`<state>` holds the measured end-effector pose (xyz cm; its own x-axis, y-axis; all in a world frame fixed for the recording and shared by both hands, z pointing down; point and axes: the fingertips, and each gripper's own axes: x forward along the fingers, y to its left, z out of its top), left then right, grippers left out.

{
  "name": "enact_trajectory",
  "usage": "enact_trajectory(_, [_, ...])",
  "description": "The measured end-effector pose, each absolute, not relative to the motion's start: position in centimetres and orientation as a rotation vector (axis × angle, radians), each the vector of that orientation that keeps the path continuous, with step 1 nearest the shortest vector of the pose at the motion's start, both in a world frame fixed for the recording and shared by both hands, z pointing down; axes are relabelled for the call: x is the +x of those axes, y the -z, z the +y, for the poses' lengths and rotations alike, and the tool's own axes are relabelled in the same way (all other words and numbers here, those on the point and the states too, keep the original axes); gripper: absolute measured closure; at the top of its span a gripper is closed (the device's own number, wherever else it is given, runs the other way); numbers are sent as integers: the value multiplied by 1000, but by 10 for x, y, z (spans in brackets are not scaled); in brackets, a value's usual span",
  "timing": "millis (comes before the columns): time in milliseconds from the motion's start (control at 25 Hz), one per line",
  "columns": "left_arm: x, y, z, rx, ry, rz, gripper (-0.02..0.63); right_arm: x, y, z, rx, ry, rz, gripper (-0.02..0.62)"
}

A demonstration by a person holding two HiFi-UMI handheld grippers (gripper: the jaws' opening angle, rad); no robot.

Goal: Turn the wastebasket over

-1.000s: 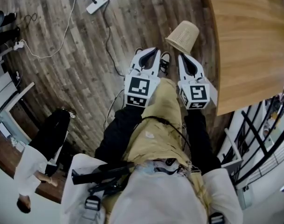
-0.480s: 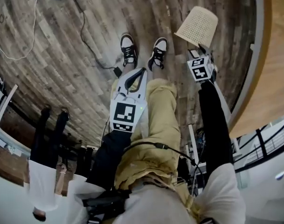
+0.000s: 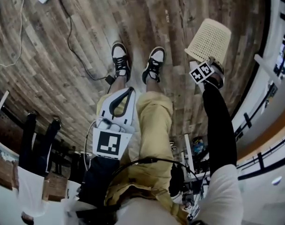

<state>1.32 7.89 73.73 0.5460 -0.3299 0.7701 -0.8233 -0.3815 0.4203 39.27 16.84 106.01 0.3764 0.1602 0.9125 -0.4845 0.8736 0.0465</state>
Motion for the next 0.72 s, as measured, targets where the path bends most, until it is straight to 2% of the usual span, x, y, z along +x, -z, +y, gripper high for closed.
enact_trajectory(160, [25, -728, 79, 1984, -740, -912, 604, 390, -1051, 167, 378, -424, -1122, 411])
enact_trajectory(280, [25, -725, 77, 1965, -728, -923, 604, 376, -1040, 139, 505, -457, -1162, 478])
enact_trajectory(720, [26, -694, 63, 1983, -697, -961, 604, 294, -988, 70, 961, -765, -1273, 526])
